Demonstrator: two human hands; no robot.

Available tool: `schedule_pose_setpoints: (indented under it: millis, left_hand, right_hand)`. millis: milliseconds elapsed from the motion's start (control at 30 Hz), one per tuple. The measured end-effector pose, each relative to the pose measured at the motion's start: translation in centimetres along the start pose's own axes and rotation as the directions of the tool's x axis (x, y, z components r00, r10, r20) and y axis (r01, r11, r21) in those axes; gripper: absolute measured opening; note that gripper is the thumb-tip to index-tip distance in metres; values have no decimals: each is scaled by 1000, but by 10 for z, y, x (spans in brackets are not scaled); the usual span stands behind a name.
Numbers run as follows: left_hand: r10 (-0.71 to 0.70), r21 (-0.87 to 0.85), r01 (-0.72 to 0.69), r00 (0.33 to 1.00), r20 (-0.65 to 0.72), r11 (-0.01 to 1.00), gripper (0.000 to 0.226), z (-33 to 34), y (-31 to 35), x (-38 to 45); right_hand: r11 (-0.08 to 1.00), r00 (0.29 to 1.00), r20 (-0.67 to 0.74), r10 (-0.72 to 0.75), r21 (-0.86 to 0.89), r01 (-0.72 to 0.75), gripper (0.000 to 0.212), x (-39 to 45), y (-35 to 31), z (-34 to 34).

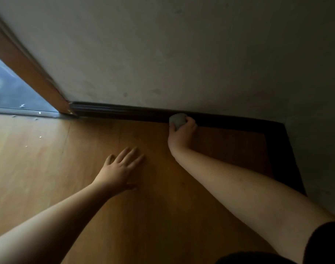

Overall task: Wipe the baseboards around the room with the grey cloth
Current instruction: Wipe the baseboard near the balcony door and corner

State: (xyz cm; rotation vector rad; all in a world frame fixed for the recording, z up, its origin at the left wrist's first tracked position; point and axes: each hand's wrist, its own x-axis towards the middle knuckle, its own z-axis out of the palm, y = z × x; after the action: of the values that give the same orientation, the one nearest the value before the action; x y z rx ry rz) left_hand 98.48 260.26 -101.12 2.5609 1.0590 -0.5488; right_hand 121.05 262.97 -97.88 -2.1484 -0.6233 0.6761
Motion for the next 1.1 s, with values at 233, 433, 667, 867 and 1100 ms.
schedule_pose_setpoints:
  millis: [233,433,667,867,1100]
  left_hand:
    - [-112,-15,112,994,-8,994,113,9,-47,-37]
    - [-188,-46,188,982,-12,981,113,15,-75,-60]
    - [-200,-103,204,979,48,974,111,24,-87,-74]
    - [-209,-140,222,973,97,965,108,18,-87,-71]
    - [-225,-140,237,970,95,961,110,23,-91,-75]
  right_hand:
    - [996,989,141,-47,-62,56,52,-46,-44,73]
    - [979,949,275,-156,-83,185,54,-86,-78,132]
    - [954,887,401,-228,-92,287,52,-112,-98,173]
    - [945,842,462,-277,-30,327,49,-123,-111,198]
    - [933,769,563,-302,7,361,50,-118,-110,196]
